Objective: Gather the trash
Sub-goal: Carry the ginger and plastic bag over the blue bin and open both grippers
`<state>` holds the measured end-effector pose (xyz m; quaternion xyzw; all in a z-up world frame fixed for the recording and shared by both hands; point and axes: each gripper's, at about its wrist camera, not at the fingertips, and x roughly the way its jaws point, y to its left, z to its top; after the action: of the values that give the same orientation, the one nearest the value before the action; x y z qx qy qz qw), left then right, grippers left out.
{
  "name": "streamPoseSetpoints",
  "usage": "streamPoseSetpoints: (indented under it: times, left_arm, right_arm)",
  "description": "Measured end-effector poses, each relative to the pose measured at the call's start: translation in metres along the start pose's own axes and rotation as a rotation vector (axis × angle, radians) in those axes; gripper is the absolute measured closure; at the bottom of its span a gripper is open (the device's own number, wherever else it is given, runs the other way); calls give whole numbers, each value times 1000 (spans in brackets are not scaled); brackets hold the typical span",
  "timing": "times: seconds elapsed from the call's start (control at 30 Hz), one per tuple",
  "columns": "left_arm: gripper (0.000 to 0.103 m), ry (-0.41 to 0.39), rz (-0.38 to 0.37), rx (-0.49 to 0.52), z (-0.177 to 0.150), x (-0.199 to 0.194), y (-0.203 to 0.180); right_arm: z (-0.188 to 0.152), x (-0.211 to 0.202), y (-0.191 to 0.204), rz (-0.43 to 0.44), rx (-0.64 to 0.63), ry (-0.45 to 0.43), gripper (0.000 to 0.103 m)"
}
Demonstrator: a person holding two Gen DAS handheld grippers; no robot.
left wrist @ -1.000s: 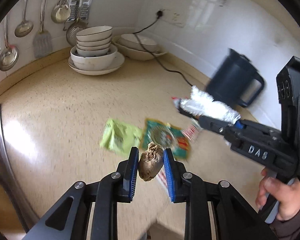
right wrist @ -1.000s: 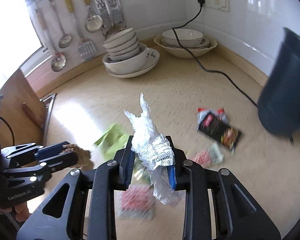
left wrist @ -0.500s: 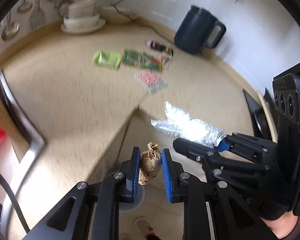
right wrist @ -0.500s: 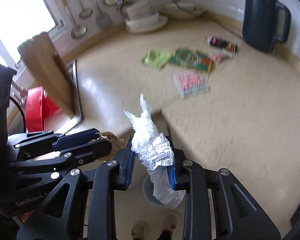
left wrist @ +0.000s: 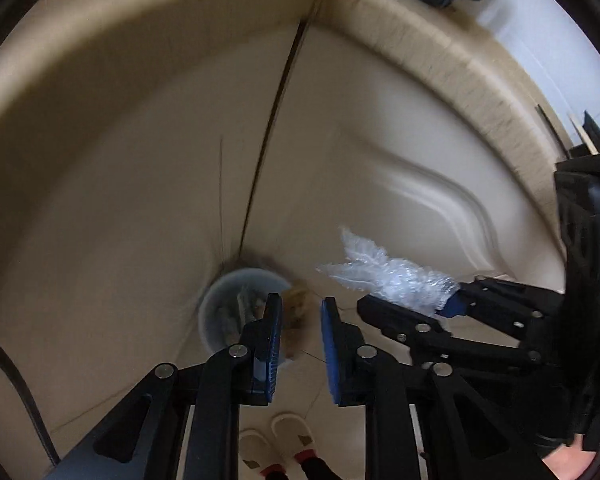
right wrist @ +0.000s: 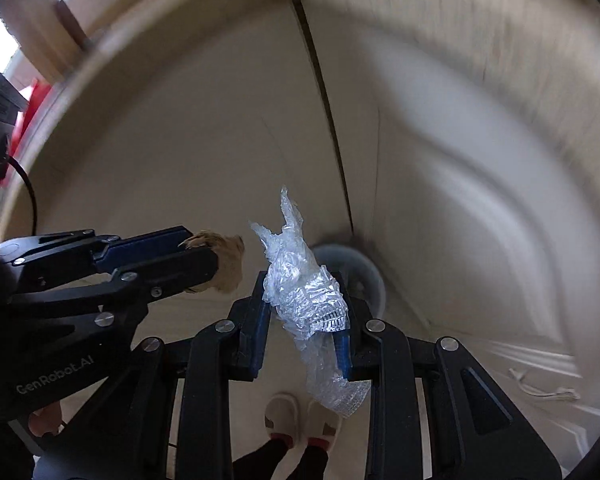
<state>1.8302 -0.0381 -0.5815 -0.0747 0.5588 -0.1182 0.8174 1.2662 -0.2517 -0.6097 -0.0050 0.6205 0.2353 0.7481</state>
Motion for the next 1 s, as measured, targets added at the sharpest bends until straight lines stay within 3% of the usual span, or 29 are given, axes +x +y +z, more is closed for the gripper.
streamPoseSetpoints:
  times: [0.17, 0.33, 0.53, 0.73, 0.8, 1.0]
  left_arm:
    - [83, -12, 11, -2, 5, 20, 2]
    - [50, -22, 68, -20, 4, 19, 4]
    - [48, -26, 108, -20, -7, 5, -1]
    - [47, -68, 143, -26, -40, -33, -20]
    - [42, -79, 169, -15, -49, -47, -23]
    - [40, -113, 216, -74, -71, -73, -32]
  right_arm:
    - [-10, 34, -20, 2, 24, 53, 77]
    - [-10, 47, -29, 14, 41, 75, 77]
    - [-5, 47, -27, 30, 33, 80, 76]
    - [0, 40, -30, 43, 17, 84, 74]
    - [1, 38, -30, 54, 20, 88, 70]
    - [-2, 25, -17, 35, 2, 79, 52]
